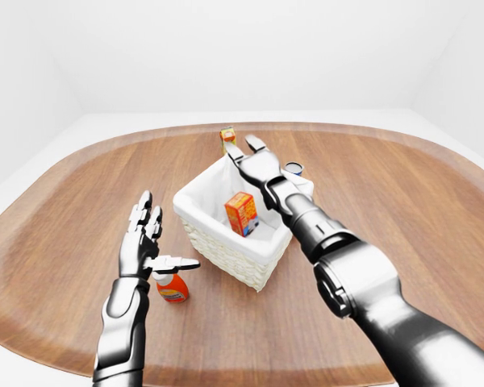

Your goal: Pick up the butter and put it in the basket.

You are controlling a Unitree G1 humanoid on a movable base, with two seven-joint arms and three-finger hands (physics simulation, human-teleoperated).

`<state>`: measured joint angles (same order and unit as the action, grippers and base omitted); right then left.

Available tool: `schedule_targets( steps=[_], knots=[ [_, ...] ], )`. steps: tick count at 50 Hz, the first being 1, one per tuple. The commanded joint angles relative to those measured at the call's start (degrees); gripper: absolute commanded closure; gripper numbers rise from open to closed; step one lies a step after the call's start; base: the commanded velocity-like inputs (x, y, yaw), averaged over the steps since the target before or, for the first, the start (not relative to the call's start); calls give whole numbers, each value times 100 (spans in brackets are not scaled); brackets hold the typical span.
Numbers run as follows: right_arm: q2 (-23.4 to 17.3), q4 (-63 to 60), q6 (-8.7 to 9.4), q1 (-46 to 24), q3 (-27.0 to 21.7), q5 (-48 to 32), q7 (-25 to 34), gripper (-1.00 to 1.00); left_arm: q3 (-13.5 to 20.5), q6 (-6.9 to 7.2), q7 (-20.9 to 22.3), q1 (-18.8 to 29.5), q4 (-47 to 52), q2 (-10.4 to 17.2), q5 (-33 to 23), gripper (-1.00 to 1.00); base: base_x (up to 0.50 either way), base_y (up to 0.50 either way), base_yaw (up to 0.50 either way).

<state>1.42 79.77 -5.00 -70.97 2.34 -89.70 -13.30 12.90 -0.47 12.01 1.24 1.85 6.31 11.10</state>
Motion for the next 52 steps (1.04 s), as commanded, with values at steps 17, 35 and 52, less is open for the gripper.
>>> schedule_targets(
  steps=[17,35,52],
  knots=[
    [-366,-254,0,-526,-305,2251,628,-100,-134,-92,-88,76,-190,-24,-113,-100,0,0,0],
    [-1035,-822,0,34,-464,4829,1676,-100,-307,-97,-165,177,-284,-81,-268,-100,0,0,0],
    [-1246,-3776,0,1934,-521,6718,2747,-100,-357,-32,-201,129,-80,-117,-315,-100,0,0,0]
  ],
)
